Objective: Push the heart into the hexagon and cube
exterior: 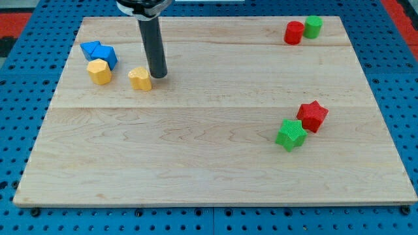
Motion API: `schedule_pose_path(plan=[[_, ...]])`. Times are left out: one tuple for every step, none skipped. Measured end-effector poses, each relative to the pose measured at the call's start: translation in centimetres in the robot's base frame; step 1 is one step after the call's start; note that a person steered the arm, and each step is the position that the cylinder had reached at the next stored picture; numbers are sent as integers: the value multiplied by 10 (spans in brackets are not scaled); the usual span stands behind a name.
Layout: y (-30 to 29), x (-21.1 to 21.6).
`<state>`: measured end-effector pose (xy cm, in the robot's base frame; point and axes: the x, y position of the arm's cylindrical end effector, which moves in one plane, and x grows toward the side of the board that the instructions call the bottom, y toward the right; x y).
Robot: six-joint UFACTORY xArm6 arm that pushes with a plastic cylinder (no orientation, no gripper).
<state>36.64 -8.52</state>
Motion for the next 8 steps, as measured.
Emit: schedule_pose_path(plan=[[9, 5], [7, 31], [2, 46], [1, 46], [-7, 42], [-20, 34], [-42, 25], [-65, 21]])
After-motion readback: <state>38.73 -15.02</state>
